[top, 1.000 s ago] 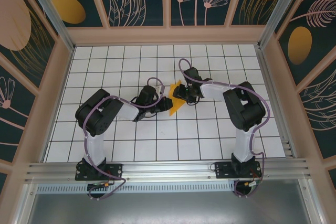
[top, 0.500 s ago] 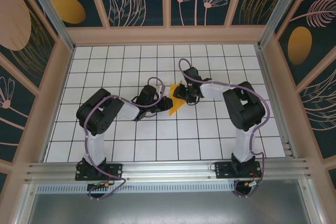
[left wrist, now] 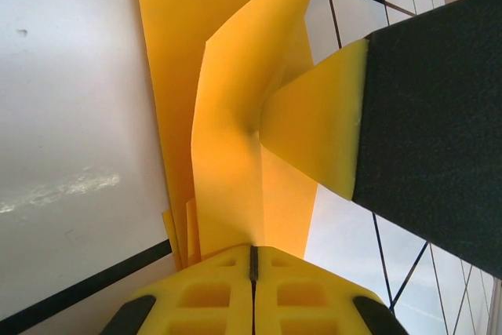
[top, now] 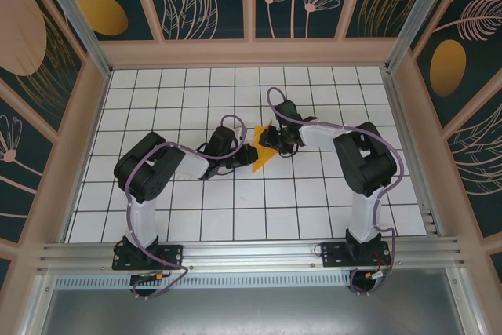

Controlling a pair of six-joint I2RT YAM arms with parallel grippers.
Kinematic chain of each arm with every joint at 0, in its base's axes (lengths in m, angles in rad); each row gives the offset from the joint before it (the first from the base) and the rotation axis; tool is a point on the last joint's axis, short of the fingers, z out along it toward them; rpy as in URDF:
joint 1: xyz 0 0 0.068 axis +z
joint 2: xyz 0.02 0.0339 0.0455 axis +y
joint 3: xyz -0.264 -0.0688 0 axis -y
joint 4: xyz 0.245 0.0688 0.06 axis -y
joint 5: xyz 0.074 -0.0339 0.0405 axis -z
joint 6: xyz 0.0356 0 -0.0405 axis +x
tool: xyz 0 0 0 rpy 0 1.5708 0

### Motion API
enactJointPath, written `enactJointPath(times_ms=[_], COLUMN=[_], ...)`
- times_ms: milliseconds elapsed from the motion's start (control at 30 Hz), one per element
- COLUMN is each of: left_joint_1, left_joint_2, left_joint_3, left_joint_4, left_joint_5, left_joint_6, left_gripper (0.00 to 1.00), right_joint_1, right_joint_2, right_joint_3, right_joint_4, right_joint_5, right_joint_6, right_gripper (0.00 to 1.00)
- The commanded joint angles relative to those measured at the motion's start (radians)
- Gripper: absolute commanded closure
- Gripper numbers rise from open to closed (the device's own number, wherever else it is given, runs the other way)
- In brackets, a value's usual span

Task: Fold a paper plane with a square sheet of paper (pick it up from the middle)
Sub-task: Fourth fold the wing at the center of the table.

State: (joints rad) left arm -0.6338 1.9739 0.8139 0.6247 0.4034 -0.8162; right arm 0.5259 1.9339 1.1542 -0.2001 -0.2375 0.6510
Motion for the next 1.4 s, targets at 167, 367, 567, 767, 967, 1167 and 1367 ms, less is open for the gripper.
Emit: enactJointPath(times_ms=[167, 367, 567, 767, 967, 1167, 1367], left_joint_1=[0.0, -0.002, -0.002, -0.004, -0.004, -0.004, -0.004], left_joint_2=[0.016, -0.003, -0.003, -0.002, 0.001, -0.001, -0.009], left_joint_3=[-0.015, -0.013, -0.009, -0.003, 0.007, 0.009, 0.015], left_joint_4=[-0.124, -0.128, -0.129, -0.127, -0.137, -0.144, -0.152], left_joint_5=[-0.06, -0.05, -0.046, -0.04, -0.037, -0.038, -0.04], left_joint_6=[0.014, 0.021, 0.014, 0.015, 0.021, 0.024, 0.028], left_gripper=[0.94, 0.93, 0.93, 0.93, 0.93, 0.93, 0.92], right_joint_1=[-0.084, -0.108, -0.1, -0.083, -0.055, -0.016, 0.012], right_joint_2=[-0.096, -0.11, -0.028, 0.037, 0.078, 0.13, 0.181], right_joint_3=[-0.062, -0.05, -0.001, 0.042, 0.08, 0.094, 0.1], right_joint_4=[0.041, 0.065, 0.039, 0.01, -0.05, -0.12, -0.185], right_joint_5=[-0.091, -0.157, -0.186, -0.18, -0.075, 0.068, 0.198], right_joint_6=[-0.093, -0.168, -0.237, -0.279, -0.288, -0.269, -0.234], right_gripper=[0.54, 0.54, 0.55, 0.54, 0.51, 0.49, 0.5])
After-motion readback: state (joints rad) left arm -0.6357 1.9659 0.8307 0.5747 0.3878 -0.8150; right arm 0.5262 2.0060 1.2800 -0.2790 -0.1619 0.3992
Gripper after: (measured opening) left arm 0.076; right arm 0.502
